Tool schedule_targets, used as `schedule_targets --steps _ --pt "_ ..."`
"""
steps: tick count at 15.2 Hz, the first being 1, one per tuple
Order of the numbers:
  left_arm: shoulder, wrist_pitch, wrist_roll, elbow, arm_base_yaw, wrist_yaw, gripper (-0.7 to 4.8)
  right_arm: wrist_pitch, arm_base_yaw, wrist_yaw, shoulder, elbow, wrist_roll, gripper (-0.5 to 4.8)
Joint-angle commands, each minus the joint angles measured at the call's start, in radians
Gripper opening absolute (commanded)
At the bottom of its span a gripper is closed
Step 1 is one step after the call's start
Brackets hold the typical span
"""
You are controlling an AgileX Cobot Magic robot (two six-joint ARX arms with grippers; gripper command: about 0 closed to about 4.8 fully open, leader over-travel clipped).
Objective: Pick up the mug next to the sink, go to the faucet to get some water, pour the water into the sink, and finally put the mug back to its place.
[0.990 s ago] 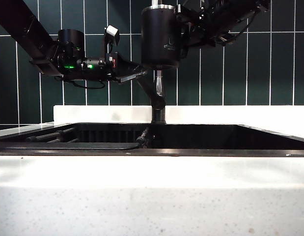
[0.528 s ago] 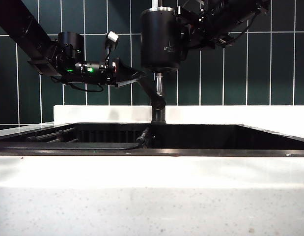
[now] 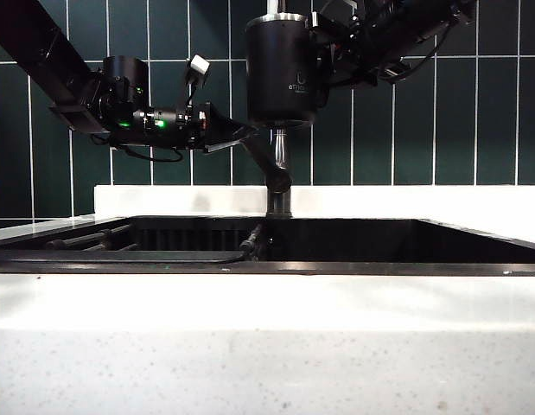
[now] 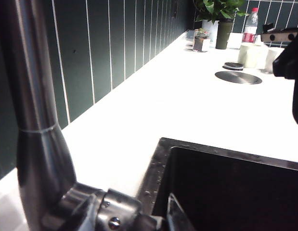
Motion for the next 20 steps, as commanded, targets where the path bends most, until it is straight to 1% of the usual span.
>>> schedule_targets --steps 1,2,3,4,5,6,7,8,9,11,12,13,14,15,17,18,20 --pt "-0.007 0.006 0.011 0.002 -0.001 -0.213 1.83 0.049 0.002 -0.011 -0.012 0.01 0.013 -0.01" --pt "-0.008 0.006 0.011 0.002 -0.001 -0.251 1.82 0.049 0.002 -0.01 -0.012 0.01 0.013 -0.01" --pt "-0.008 0.006 0.005 0.002 -0.001 -0.27 1.82 0.049 0.002 -0.011 -0.012 0.01 0.013 -0.01" --pt "-0.008 0.006 -0.005 0.002 -0.002 -0.258 1.82 0.048 0.002 -0.011 -0.012 0.01 0.013 -0.01" --pt "-0.01 0.008 -0.027 0.002 -0.002 -0.212 1.82 0.048 0.002 -0.011 -0.012 0.01 0.012 -0.01" --pt "-0.014 0.015 -0.04 0.002 -0.002 -0.126 1.82 0.048 0.001 -0.01 -0.012 0.01 0.005 -0.01" --pt "-0.023 0.013 -0.061 0.002 -0.002 -0.087 1.78 0.048 -0.002 -0.01 -0.012 0.01 -0.011 -0.01" --pt "-0.04 0.011 -0.084 0.002 -0.003 -0.073 1.78 0.048 -0.008 -0.007 -0.012 0.01 -0.02 -0.01" --pt "-0.073 -0.004 -0.113 0.001 -0.008 -0.064 1.79 0.037 -0.015 0.004 -0.013 0.01 -0.066 -0.01" --pt "-0.129 -0.073 -0.103 0.001 -0.008 -0.068 1.79 -0.001 -0.03 0.037 -0.016 0.01 -0.147 -0.01" --pt "-0.175 -0.121 -0.091 0.001 -0.008 -0.086 1.79 -0.034 -0.044 0.071 -0.02 0.01 -0.225 -0.01" --pt "-0.224 -0.147 -0.075 0.001 -0.007 -0.15 1.79 -0.06 -0.06 0.126 -0.023 0.01 -0.332 -0.01" --pt "-0.248 -0.149 -0.076 0.001 -0.006 -0.186 1.79 -0.063 -0.071 0.156 -0.026 0.01 -0.398 -0.01" --pt "-0.261 -0.155 -0.076 0.001 -0.006 -0.206 1.79 -0.062 -0.077 0.169 -0.027 0.01 -0.476 -0.01" --pt "-0.286 -0.218 -0.079 0.002 -0.006 -0.317 1.79 -0.063 -0.077 0.189 -0.029 0.01 -0.742 -0.01" --pt "-0.287 -0.233 -0.084 0.002 -0.006 -0.36 1.79 -0.063 -0.077 0.19 -0.029 0.01 -0.818 -0.01" --pt "-0.287 -0.272 -0.104 0.002 -0.006 -0.393 1.79 -0.064 -0.076 0.218 -0.028 0.009 -0.962 -0.01"
